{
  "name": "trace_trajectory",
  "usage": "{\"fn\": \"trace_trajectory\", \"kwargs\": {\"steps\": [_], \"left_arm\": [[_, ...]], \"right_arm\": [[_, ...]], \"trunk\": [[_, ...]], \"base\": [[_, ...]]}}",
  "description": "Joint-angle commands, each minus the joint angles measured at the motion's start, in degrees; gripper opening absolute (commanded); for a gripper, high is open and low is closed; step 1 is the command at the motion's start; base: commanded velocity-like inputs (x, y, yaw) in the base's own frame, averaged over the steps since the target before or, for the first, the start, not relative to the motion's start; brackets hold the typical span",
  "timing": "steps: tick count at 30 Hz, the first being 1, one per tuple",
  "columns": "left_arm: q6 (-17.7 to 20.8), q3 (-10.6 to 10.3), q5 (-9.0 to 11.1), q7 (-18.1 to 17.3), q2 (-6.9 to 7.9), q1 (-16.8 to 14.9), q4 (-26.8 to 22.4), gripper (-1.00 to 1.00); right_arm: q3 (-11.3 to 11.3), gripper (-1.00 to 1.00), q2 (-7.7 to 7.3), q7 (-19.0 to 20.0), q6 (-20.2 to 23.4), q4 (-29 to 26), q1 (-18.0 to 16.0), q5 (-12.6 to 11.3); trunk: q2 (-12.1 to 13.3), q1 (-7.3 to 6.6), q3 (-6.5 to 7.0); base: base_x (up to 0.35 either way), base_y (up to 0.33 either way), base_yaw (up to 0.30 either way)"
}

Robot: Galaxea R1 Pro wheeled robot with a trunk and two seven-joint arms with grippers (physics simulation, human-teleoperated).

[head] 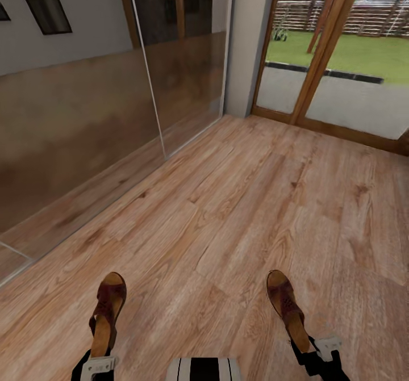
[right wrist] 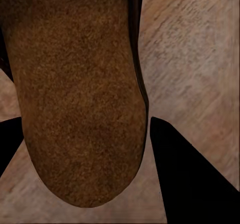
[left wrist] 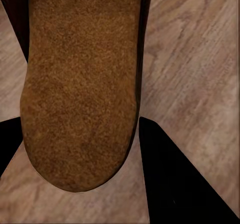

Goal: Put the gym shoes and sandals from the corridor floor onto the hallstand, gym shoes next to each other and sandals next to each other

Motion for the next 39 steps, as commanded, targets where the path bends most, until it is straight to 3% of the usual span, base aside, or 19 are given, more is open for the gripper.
{"fn": "trace_trajectory", "kwargs": {"steps": [1, 4, 35, 39], "left_arm": [[-0.28, 0.60, -0.32, -0.40, -0.06, 0.26, 0.06, -1.00], [-0.38, 0.88, -0.23, 0.22, -0.26, 0.88, 0.15, -1.00], [-0.70, 0.63, -0.48, 0.88, -0.68, 1.01, 1.92, -1.00], [-0.70, 0.65, -0.37, 0.88, -0.69, 1.01, 1.94, -1.00]], "right_arm": [[-2.58, -1.00, 0.01, 0.34, -0.68, 1.39, -0.03, 0.48], [-3.71, -1.00, 0.19, 0.35, -0.92, 2.15, -0.02, 0.49], [-3.94, -1.00, 0.10, 0.15, -0.93, 3.51, -0.02, 0.49], [-3.95, -1.00, 0.14, -0.81, -0.93, 3.42, -0.02, 0.49]], "trunk": [[0.00, -0.03, 0.28], [0.04, -0.11, 1.20], [0.46, -0.91, 10.46], [2.06, -1.79, 11.39]], "base": [[0.000, 0.000, -0.160], [0.000, 0.000, -0.160], [0.000, 0.000, -0.191], [0.000, 0.000, -0.130]]}}
